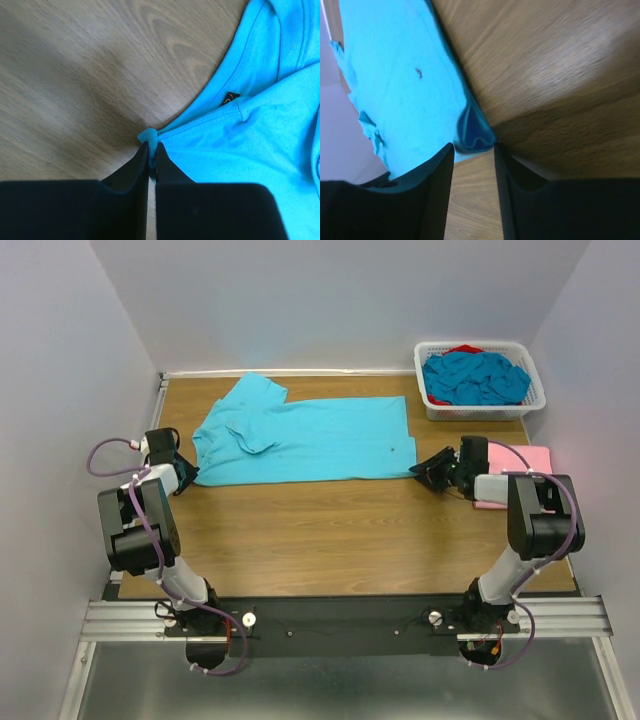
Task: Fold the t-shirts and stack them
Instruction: Fold the tshirt
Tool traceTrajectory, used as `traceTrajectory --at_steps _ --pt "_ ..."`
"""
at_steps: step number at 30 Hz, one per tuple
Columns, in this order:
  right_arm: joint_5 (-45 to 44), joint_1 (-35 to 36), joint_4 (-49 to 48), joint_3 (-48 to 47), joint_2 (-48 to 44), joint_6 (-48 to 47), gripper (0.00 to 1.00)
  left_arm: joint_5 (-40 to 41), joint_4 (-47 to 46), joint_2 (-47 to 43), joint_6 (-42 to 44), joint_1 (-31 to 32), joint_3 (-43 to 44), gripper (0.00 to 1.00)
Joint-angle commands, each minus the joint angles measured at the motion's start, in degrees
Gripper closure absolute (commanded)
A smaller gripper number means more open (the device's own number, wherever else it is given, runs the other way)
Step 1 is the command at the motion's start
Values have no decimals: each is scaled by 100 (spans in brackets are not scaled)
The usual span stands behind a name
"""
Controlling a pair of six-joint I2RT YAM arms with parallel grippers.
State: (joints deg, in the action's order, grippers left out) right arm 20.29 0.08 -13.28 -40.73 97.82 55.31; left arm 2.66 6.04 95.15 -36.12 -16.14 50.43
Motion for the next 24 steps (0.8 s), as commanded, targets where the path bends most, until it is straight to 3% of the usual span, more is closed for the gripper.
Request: traceTrajectory --at_steps 1,4,5,8,20,24 --pt "-158 -104 106 179 290 -11 61 -37 -51 -41 131 -100 -104 92" --pt "-131 -122 115 215 290 -20 78 -54 -51 -85 140 -135 -130 92" --pt "-148 -139 106 232 264 -20 89 -63 -33 -102 140 -135 -139 93" --pt "-131 -271 141 372 63 -55 99 -125 54 -216 132 -223 -192 100" --pt "-526 -720 1986 742 -1186 -1048 99 -450 565 -1139 -641 -284 -1579 100" --pt "-728 -720 2513 698 -1467 -1259 93 -380 705 -1876 -923 -302 -1941 99"
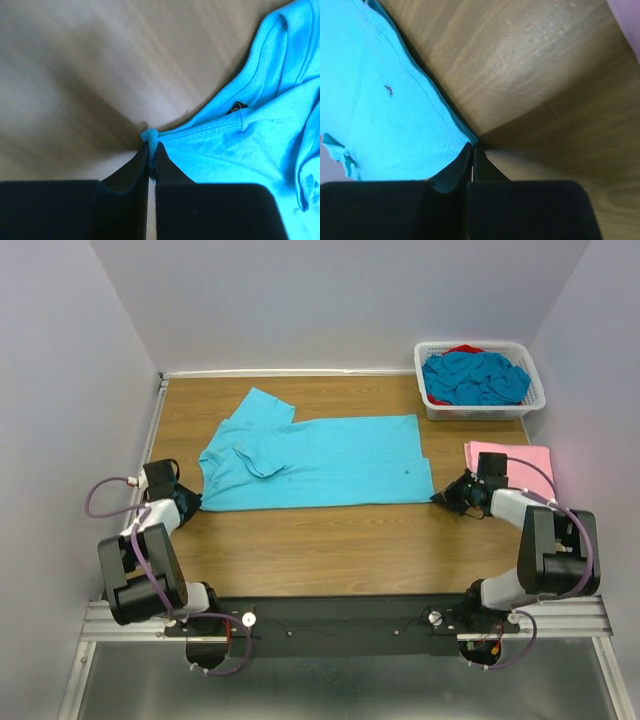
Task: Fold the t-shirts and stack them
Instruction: Fold the tshirt
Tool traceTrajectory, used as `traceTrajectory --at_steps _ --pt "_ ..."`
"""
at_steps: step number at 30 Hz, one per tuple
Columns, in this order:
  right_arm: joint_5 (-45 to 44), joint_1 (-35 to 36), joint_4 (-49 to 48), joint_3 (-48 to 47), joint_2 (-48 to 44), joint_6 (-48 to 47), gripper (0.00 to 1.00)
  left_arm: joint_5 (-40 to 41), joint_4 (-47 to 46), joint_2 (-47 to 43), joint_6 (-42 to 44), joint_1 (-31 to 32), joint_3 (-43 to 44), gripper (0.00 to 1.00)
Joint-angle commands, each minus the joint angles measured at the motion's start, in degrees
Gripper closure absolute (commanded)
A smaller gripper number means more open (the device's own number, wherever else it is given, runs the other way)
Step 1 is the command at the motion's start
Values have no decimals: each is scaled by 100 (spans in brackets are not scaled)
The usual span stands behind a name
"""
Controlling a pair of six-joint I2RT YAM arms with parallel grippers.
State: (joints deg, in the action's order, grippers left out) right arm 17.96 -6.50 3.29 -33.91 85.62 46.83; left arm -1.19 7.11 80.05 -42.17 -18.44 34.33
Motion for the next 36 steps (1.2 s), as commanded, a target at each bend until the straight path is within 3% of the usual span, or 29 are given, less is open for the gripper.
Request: traceTrajectory --at_steps 1,2,5,6,9,10,14,15,17,18,21,24,30,36 --pt "-521 -62 953 -27 -318 -559 91 66 720 -498 -335 -72 -321 96" --pt "-547 -62 1050 -97 -440 -639 88 301 799 -621 -335 -72 -295 92" --pt "-679 -70 1411 -405 -721 -938 71 611 1046 -1061 -196 -64 -76 66" --pt "-671 -53 1481 -475 -792 -1104 60 655 1099 -1236 -134 -64 64 51" --pt "-461 8 1560 -835 -968 -1377 46 874 1318 -1578 103 -55 310 33" --pt "-434 87 1569 -941 -986 -1456 44 962 1354 -1676 174 -55 364 31" --pt "-626 1078 1561 -1782 -873 -1905 43 1296 1564 -2098 385 260 627 30" --pt "-679 1603 1543 -1934 -681 -2071 43 1349 1574 -2212 411 410 750 31" --pt "-758 2150 1517 -2320 -381 -2221 44 1481 1574 -2266 368 822 873 32" --pt "-941 2710 1491 -2722 -223 -2309 44 1534 1548 -2248 350 1329 1005 35" --pt "-1241 3678 1438 -3609 611 -2818 44 1622 1433 -1864 254 2331 1190 39" --pt "-1259 4374 1420 -4332 1516 -3363 44 1447 1302 -1276 210 2599 1225 42" --pt "-1180 5359 1420 -6081 3194 -4313 44 1297 924 -360 87 2608 971 47" --pt "-1425 5852 1429 -7390 4312 -4813 43 727 484 176 104 1722 418 50"
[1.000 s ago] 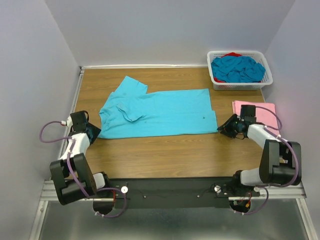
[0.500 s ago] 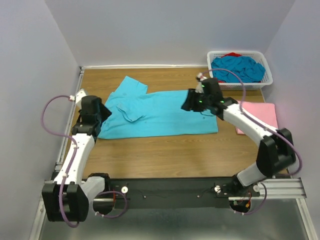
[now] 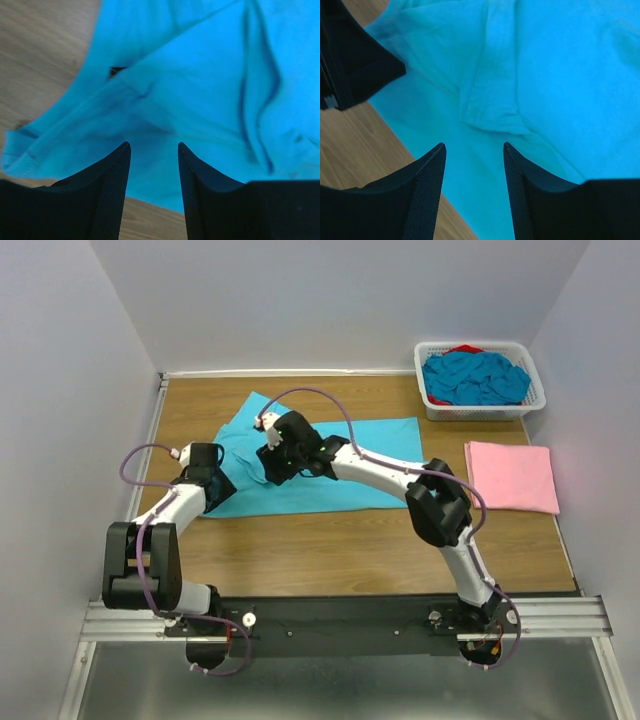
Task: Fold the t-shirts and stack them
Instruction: Fold the tshirt
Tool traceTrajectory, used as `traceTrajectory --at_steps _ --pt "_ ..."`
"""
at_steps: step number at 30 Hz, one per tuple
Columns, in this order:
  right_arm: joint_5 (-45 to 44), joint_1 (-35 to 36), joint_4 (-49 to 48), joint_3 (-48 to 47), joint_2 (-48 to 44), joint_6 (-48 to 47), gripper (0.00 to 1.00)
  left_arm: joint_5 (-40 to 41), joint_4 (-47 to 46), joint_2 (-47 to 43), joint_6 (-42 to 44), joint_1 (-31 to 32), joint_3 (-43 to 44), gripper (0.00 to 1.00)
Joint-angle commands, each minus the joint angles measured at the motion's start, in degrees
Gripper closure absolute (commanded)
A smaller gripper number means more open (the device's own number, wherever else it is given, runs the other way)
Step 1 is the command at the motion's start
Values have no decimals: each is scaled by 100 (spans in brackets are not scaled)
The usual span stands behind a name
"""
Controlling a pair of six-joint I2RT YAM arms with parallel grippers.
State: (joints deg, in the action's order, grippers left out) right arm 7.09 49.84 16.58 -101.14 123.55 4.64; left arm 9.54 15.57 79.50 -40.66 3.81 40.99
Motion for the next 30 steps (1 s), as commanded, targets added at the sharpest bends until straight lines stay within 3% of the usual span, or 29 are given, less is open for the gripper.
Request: traceTrajectory --at_steps 1,9,19,27,30 --pt "-418 262 100 -792 774 -692 42 -522 -379 328 40 -618 -276 50" --pt "-1218 473 100 -1627 1680 -992 42 -664 -388 470 217 -961 -417 50" --pt "-2300 342 82 -1777 1875 -843 50 -629 -292 267 287 -970 -496 50" --pt "-2142 -545 91 -2094 1858 501 50 -602 -213 100 296 -970 -575 50" --pt "-1581 -870 91 -1822 1543 923 49 -602 -178 57 305 -979 -575 50"
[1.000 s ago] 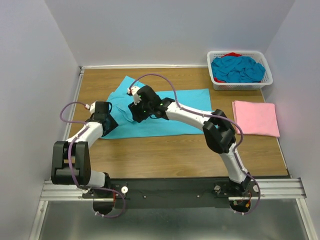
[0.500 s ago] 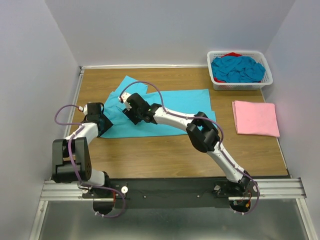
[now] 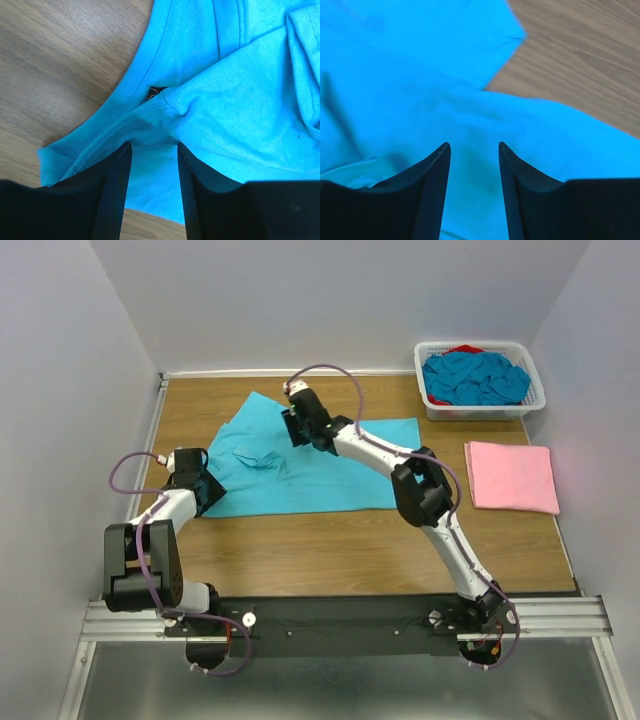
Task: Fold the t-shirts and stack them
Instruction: Fold the tshirt
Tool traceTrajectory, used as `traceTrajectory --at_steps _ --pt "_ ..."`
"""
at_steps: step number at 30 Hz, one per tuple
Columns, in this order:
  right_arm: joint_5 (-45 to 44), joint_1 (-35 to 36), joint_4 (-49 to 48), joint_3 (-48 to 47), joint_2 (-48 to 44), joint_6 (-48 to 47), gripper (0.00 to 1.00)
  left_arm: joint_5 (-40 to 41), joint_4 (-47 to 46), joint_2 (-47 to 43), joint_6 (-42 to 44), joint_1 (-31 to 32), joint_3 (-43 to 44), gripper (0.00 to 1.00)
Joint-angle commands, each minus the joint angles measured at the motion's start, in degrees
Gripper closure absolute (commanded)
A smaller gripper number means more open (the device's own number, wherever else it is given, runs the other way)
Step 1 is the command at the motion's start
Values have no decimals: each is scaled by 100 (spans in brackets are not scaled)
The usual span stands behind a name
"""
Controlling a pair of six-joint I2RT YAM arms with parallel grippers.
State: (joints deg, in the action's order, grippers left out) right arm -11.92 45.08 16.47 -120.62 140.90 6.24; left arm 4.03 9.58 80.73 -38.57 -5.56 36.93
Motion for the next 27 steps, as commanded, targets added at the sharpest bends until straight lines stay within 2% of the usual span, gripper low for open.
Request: traceTrajectory --at_steps 1,7,11,12,13,15,19,27 --pt "409 -421 102 205 -282 834 49 -43 430 -92 104 -33 -168 50" --pt "989 -465 85 1302 -1343 844 49 -95 597 -521 191 -33 42 47" --pt "1139 -535 -29 2444 -2065 1002 50 -394 641 -918 95 -15 367 44" --pt "1157 -553 -91 2690 -2197 1037 50 -629 554 -962 34 11 403 41" --pt "1340 -596 -239 3206 -2320 1072 50 -762 458 -1032 -36 11 438 33" --pt "1473 -658 -485 3657 -2707 1204 50 -1237 -16 -1050 -317 20 403 21" --pt "1780 -755 -907 4790 -3339 1266 50 -1774 -1061 -701 -801 125 359 18" --pt "2115 -1001 -1496 5856 -3771 1459 50 -2161 -1828 618 -1241 336 710 18"
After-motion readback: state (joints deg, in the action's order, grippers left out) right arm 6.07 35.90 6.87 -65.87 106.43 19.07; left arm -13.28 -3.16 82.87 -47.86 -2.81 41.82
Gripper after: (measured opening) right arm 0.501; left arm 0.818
